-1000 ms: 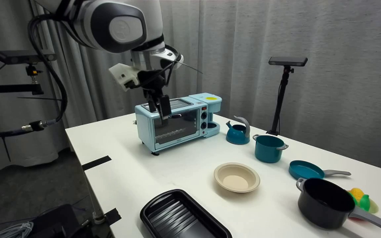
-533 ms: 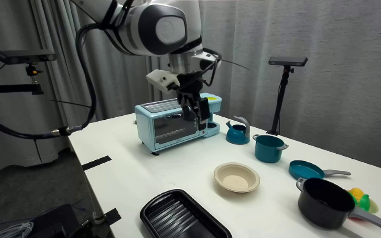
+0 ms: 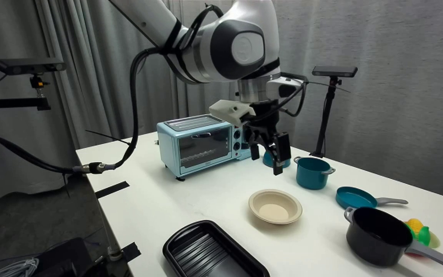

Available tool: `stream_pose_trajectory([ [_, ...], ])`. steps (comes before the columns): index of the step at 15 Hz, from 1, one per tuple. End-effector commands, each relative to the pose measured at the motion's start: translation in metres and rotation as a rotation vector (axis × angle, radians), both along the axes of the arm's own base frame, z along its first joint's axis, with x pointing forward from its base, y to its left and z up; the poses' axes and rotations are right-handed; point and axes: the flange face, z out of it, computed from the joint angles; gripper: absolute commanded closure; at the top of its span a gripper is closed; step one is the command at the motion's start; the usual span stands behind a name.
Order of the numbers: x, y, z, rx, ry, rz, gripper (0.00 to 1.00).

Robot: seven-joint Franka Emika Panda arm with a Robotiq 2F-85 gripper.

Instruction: Put the purple plushy on the cream plate

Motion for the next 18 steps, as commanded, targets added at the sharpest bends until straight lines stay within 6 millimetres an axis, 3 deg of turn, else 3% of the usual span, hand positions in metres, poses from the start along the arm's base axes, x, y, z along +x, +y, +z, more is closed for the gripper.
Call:
stream_pose_trajectory([
  [1, 0.016, -0.039, -0.003, -0.046, 0.016, -0.058, 0.00],
  [5, 0.019, -0.084, -0.016, -0.080, 0.040, -0.120, 0.00],
  [10, 0.009, -0.130, -0.037, -0.090, 0.095, -0.198, 0.00],
  [18, -0.029, -0.161, -0.081, -0.067, 0.219, -0.262, 0.00],
])
